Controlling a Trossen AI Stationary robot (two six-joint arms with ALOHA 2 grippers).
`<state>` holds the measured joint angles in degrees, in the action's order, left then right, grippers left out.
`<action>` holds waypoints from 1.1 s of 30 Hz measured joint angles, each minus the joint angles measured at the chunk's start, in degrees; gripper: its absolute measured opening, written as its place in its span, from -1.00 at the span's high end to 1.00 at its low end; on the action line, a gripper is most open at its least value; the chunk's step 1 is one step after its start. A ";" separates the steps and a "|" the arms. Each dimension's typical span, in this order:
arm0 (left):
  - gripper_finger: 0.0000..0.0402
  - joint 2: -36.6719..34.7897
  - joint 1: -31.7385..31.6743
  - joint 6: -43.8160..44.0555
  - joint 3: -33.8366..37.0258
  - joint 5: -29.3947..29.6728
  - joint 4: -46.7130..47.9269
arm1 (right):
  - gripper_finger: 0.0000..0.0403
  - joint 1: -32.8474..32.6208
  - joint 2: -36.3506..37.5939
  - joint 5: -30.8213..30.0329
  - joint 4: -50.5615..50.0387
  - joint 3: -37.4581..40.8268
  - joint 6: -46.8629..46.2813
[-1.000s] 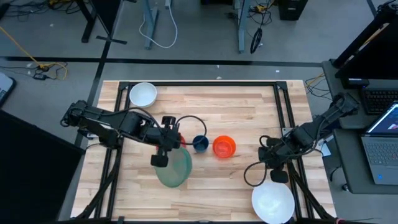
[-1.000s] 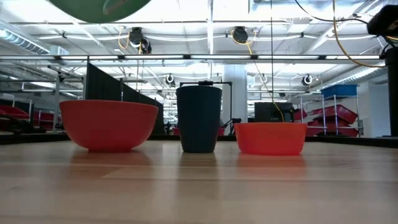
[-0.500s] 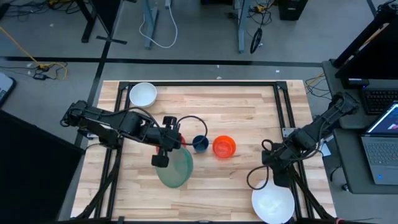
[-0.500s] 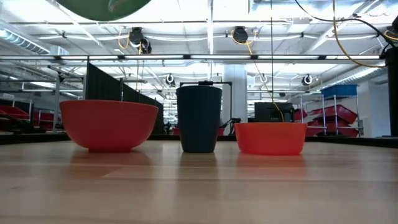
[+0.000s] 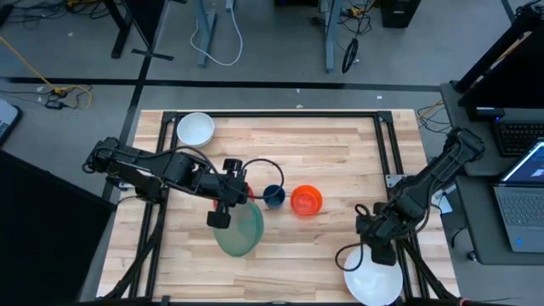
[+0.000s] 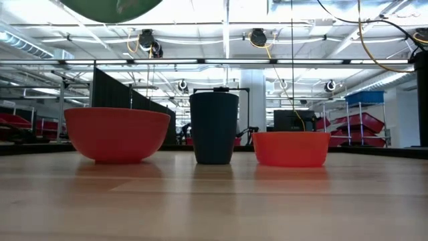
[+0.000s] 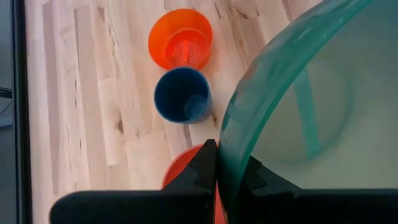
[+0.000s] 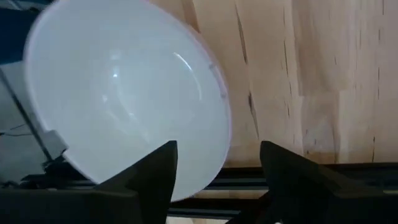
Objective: Nest bowls inside each other
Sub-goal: Stack the green bowl onto the bottom white bowl
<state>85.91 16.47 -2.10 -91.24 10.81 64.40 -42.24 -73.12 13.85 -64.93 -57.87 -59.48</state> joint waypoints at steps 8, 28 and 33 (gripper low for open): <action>1.00 0.00 0.00 -0.34 0.02 0.00 -0.02 | -0.08 -0.22 -4.72 0.00 -0.36 0.00 -6.18; 1.00 0.00 0.04 -0.66 0.04 -0.81 -0.02 | -0.09 -0.24 -12.64 1.33 5.82 0.04 -6.97; 1.00 0.00 0.04 -1.70 0.05 -0.89 -0.02 | -0.09 -0.22 -13.99 1.31 9.27 0.91 -7.16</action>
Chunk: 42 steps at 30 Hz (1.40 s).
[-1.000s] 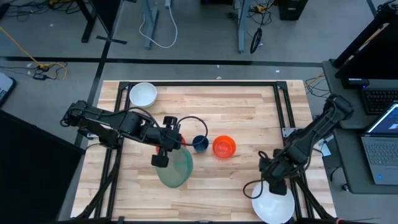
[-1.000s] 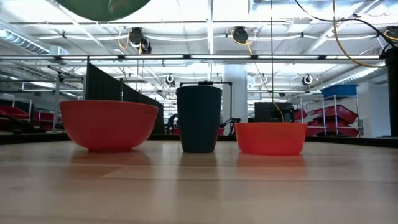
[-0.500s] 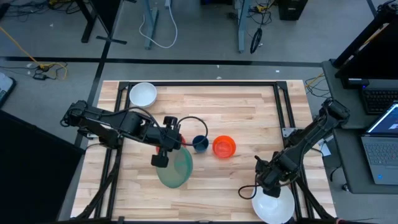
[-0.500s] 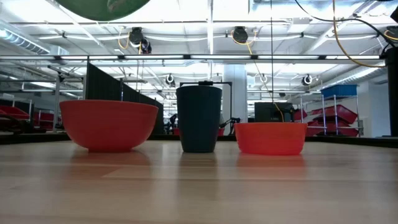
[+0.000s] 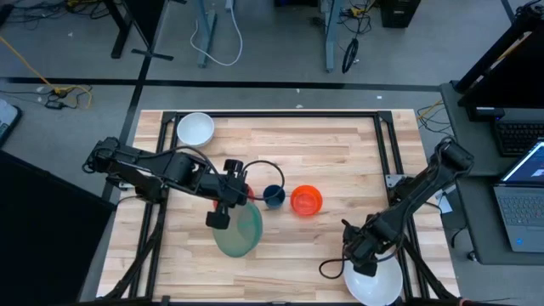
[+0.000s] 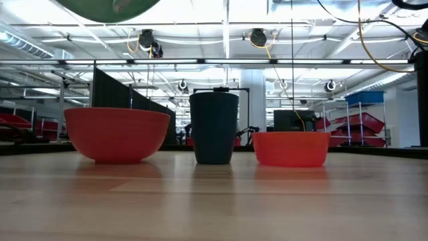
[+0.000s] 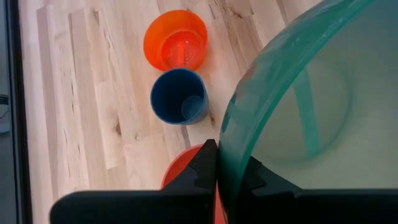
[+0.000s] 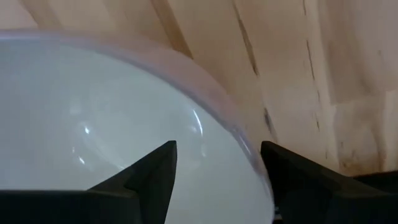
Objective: Nest bowls inside each other
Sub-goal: Stack the green bowl onto the bottom white bowl
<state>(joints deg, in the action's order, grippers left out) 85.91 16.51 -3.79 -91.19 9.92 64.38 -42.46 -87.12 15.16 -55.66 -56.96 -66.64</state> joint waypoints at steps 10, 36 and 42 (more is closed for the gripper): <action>1.00 0.00 0.00 -0.08 0.02 -0.77 0.02 | 0.03 0.13 -0.89 0.09 5.08 3.27 -2.28; 1.00 0.00 0.00 0.05 0.02 -0.75 0.20 | 0.94 3.64 -0.85 -0.45 5.34 3.29 2.45; 1.00 0.00 0.00 0.24 0.02 -0.75 0.47 | 0.95 6.79 -0.85 -0.76 5.80 3.29 5.49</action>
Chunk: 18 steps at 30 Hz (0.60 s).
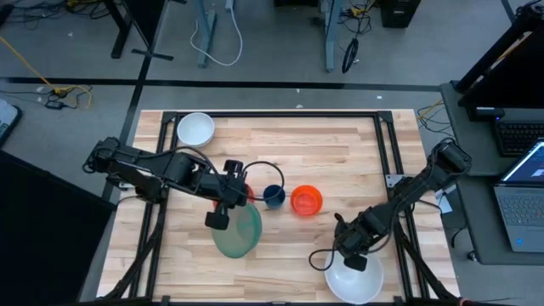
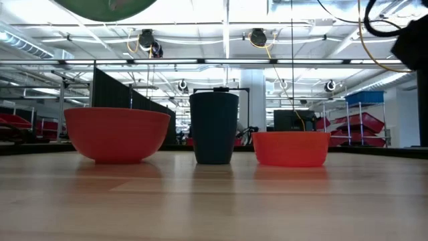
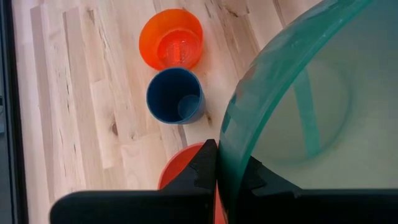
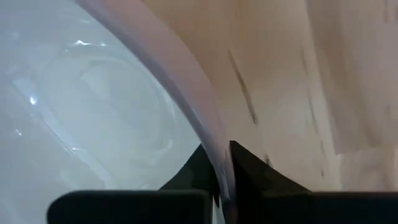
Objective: Nest bowls inside each other
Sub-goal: Stack the green bowl onto the bottom white bowl
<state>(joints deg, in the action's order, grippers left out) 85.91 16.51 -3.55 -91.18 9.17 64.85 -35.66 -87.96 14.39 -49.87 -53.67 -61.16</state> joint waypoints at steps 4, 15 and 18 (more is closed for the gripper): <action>1.00 0.00 -0.02 -0.02 0.00 0.00 0.18 | 0.96 2.43 0.00 -0.57 0.72 0.00 1.74; 1.00 0.00 -0.08 -0.31 0.00 0.02 0.18 | 0.96 9.17 -0.02 -1.70 5.85 0.05 5.45; 1.00 0.00 -0.11 -0.32 0.00 0.02 0.17 | 0.96 10.78 -0.04 -1.86 7.39 0.07 7.37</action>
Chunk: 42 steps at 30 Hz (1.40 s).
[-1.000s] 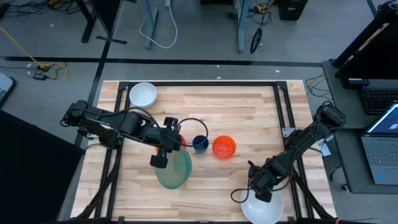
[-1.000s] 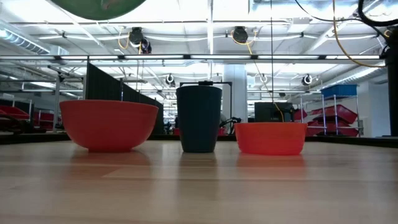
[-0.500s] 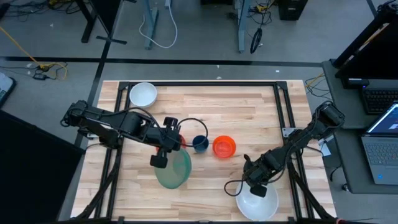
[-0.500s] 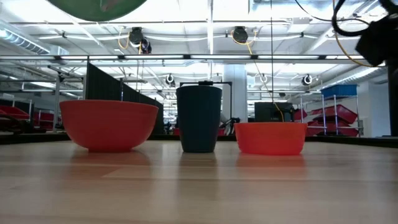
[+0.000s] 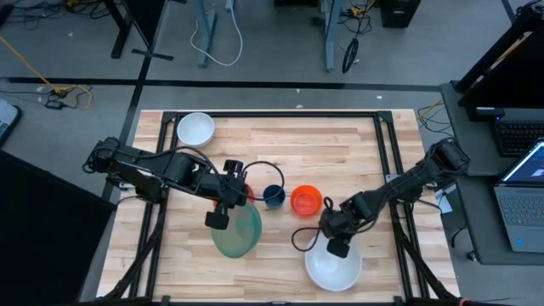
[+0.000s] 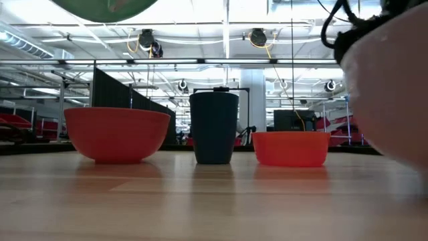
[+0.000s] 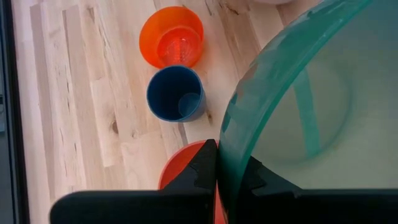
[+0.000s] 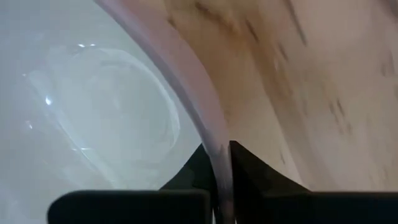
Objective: Nest bowls inside each other
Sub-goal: Stack the green bowl onto the bottom white bowl
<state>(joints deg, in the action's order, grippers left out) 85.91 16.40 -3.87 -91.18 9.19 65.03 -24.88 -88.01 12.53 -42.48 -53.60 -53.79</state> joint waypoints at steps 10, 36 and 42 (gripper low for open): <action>1.00 0.00 0.00 0.07 0.00 0.00 -0.01 | 0.96 4.76 -0.04 0.13 2.66 0.00 4.59; 1.00 0.00 -1.07 0.51 0.00 0.42 -1.24 | 0.96 8.26 -14.33 0.26 -2.57 -16.21 19.95; 1.00 0.00 -1.03 0.54 -0.04 0.42 -1.26 | 0.96 9.82 -17.77 -0.22 -4.83 -20.85 21.89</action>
<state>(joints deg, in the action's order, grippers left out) 85.91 15.38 -3.33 -91.22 9.61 63.77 -15.06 -105.78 12.31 -47.31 -74.46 -31.90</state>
